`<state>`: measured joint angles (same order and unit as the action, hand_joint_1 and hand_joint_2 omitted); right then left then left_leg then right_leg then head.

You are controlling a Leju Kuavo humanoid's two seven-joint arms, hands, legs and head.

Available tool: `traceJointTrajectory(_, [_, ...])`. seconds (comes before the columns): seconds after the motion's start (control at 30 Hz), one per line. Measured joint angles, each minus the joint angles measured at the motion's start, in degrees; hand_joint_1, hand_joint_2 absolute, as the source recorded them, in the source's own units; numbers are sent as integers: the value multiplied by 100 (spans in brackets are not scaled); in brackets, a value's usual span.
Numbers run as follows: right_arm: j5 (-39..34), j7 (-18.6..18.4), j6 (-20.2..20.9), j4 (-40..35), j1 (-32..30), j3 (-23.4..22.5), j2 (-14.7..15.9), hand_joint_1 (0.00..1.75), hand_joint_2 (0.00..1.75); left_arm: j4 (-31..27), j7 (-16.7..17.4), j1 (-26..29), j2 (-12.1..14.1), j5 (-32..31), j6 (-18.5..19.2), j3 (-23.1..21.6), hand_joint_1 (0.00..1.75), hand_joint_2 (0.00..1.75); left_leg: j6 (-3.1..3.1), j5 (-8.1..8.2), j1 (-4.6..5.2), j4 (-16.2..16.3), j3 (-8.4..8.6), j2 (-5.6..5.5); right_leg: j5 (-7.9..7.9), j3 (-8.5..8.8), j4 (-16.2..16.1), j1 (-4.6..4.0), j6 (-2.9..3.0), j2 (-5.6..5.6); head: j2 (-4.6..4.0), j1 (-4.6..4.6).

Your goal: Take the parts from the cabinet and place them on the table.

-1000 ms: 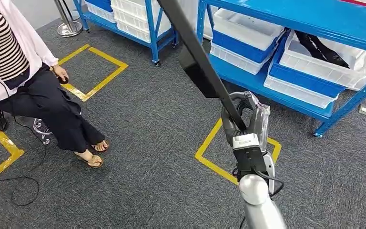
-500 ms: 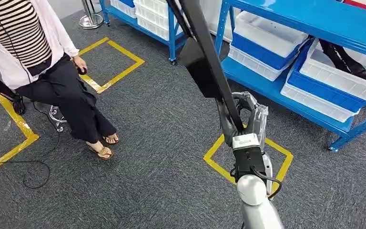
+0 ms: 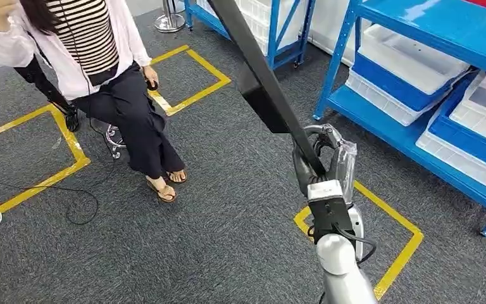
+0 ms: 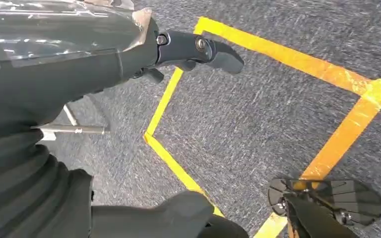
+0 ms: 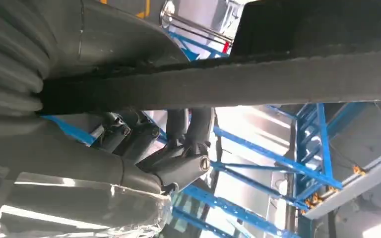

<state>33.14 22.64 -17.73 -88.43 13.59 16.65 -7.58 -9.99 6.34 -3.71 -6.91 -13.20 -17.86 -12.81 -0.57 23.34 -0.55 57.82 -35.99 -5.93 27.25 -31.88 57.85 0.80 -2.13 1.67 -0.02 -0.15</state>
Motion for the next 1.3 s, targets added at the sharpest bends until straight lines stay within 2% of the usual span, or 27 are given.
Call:
traceJointTrajectory(0.03, [0, 0, 0, 0, 0, 0, -9, 175, 175, 4, 2, 10, 0, -2, -15, 0, 0, 175, 37, -17, -9, -16, -2, -26, -17, 0, -7, -8, 33, -41, 0, 4])
traceJointTrajectory(0.07, [0, 0, 0, 0, 4, 0, -22, 175, 175, 9, 4, 12, 2, -2, -30, 0, 0, 175, 57, 7, -27, 8, -23, 4, -51, 20, -47, 90, 98, -86, 0, 2])
traceJointTrajectory(0.1, [0, 0, 0, 0, 8, 2, -33, 175, 175, 9, 9, 15, -2, -2, -39, 0, 0, 175, 76, 107, -7, 134, -71, 261, -59, 28, -52, 74, 124, -115, 0, -4])
traceJointTrajectory(0.13, [0, 0, 0, 0, 8, 2, -39, 175, 175, 9, 17, 7, -4, -4, -50, 0, 0, 175, 97, 319, -8, 431, -204, 436, -55, 26, -52, 58, 209, -161, 0, -52])
traceJointTrajectory(0.2, [0, 0, 0, 0, -3, -2, -37, 175, 175, 9, 22, -16, 4, -7, -61, 0, 0, 175, 141, 812, -19, 1436, -673, 535, -46, 21, -50, 21, 254, -284, 0, -44])
traceJointTrajectory(0.23, [2, 0, 0, 4, -10, 0, -37, 175, 175, 9, 24, -16, 4, -9, -66, 0, 0, 175, 154, 923, -19, 1787, -839, 544, -45, 17, -48, 9, 256, -335, 0, -53])
traceJointTrajectory(0.27, [2, 0, 0, 4, -17, 0, -37, 175, 175, 9, 26, -12, 7, -9, -66, 0, 0, 175, 157, 889, -21, 1871, -876, 553, -43, 18, -48, 4, 256, -394, 0, -46])
traceJointTrajectory(0.3, [2, 0, 0, 4, -17, 0, -37, 175, 175, 9, 31, -9, 9, -9, -70, 0, 0, 175, 149, 745, -21, 1677, -777, 566, -39, 19, -46, -1, 259, -440, 0, -48])
traceJointTrajectory(0.37, [2, 0, 0, 4, -14, 0, -39, 175, 175, 9, 31, -14, 11, -9, -85, 0, 0, 175, 107, 284, -18, 660, -221, 686, -29, 30, -45, -9, 261, -534, 0, -48])
traceJointTrajectory(0.4, [4, 0, 0, 4, -11, 0, -44, 175, 175, 9, 31, -20, 9, -11, -85, 0, 0, 175, 64, 157, -2, 157, 81, 947, -15, 45, -42, -34, 244, -568, 0, -52])
traceJointTrajectory(0.43, [2, 0, 0, 4, -11, -2, -44, 175, 175, 7, 31, -30, 9, -15, -85, 0, 0, 175, 41, 191, 41, 83, 102, 998, 11, 32, -24, -114, 204, -595, 0, -50])
traceJointTrajectory(0.53, [20, 0, -4, 4, -3, -2, -48, 175, 175, 9, 31, -27, -4, -15, -85, 0, 0, 175, -27, 174, 70, 75, 57, 809, 6, 49, -68, -98, 155, -719, 0, -17])
traceJointTrajectory(0.57, [22, 0, -7, 4, 6, -2, -52, 175, 175, 9, 31, -26, -4, -15, -94, 0, 0, 175, -88, 129, 37, 1, 82, 739, 33, 75, -55, -138, 111, -746, 0, -22])
traceJointTrajectory(0.6, [22, -2, -9, 4, 7, -2, -46, 175, 175, 9, 31, -19, -15, 15, -111, 4, 0, 175, -127, 98, 10, -41, 126, 695, 113, -7, 49, -91, 92, -539, 0, -9])
traceJointTrajectory(0.63, [26, 2, -11, 4, 8, -2, -44, 175, 175, 9, 31, -27, -17, 50, -151, 7, 0, 175, -173, 74, 0, -54, 127, 648, 269, -102, 320, -79, 125, -355, 0, -15])
traceJointTrajectory(0.67, [31, 2, -13, 4, 11, -4, -35, 175, 175, 9, 26, -36, -20, 61, -155, 11, 0, 175, -179, 70, 0, -54, 121, 585, 454, -292, 740, -59, 154, -257, 0, -4])
traceJointTrajectory(0.73, [37, -2, -13, 28, 5, -4, -6, 175, 175, 9, 15, -31, -33, 61, -155, 11, 0, 175, -179, 70, 0, -52, 109, 442, 777, -758, 1658, -38, 154, -203, 0, 11])
traceJointTrajectory(0.77, [37, -2, -13, 44, 3, -4, 11, 175, 175, 9, 15, -21, -33, 63, -155, 13, 0, 175, -178, 69, 0, -51, 109, 376, 782, -858, 1823, -30, 116, -196, 0, 6])
traceJointTrajectory(0.83, [46, -2, -13, 50, 5, -4, 22, 175, 175, 9, 15, -18, -33, 63, -155, 20, 0, 175, -170, 66, -9, -41, 113, 239, 493, -657, 1343, 12, -6, -193, 0, 9])
traceJointTrajectory(0.9, [44, -2, -13, 50, 24, -4, 22, 175, 175, 9, 13, -19, -37, 63, -155, 26, 0, 175, -115, 82, -31, 6, 106, 101, 47, -155, 273, 103, -146, -39, 0, 9])
traceJointTrajectory(0.93, [44, 0, -13, 57, 33, -2, 26, 175, 175, 9, 13, -23, -28, 63, -157, 28, 0, 175, -56, 102, 4, 60, 70, 55, 53, -72, 56, 104, -140, 131, 0, 20])
traceJointTrajectory(1.07, [52, -5, -2, 74, 48, 0, 20, 175, 175, 13, 13, 15, -28, 63, -166, 28, 0, 175, 73, 52, -52, 31, -6, -72, -20, -59, 58, 51, 58, -21, 0, 2])
traceJointTrajectory(1.13, [61, -9, 9, 77, 89, 2, -18, 175, 175, 15, 15, 15, -33, 70, -166, 28, 0, 175, 105, 254, -25, 301, -112, 390, -40, -53, 40, 63, 151, -98, 0, -44])
traceJointTrajectory(1.17, [61, -7, 11, 79, 101, 0, -17, 175, 175, 13, 15, -7, -33, 70, -168, 31, 0, 175, 119, 481, -27, 689, -295, 492, -30, -54, 40, 40, 202, -156, 0, -66])
traceJointTrajectory(1.23, [63, -13, 17, 101, 106, -2, -17, 175, 175, 13, 15, -22, -26, 70, -168, 31, 0, 175, 129, 881, -26, 1594, -724, 547, -19, -56, 40, -7, 219, -284, 0, -68])
traceJointTrajectory(1.27, [70, -15, 20, 120, 104, 0, -17, 175, 175, 13, 15, -20, -24, 70, -168, 31, 0, 175, 123, 918, -26, 1836, -841, 550, -15, -56, 40, -28, 225, -341, 0, -66])
traceJointTrajectory(1.3, [81, -15, 20, 140, 108, 0, -17, 175, 175, 15, 20, -15, -24, 70, -168, 33, 0, 175, 105, 840, -25, 1786, -812, 551, -11, -53, 40, -45, 231, -397, 0, -68])
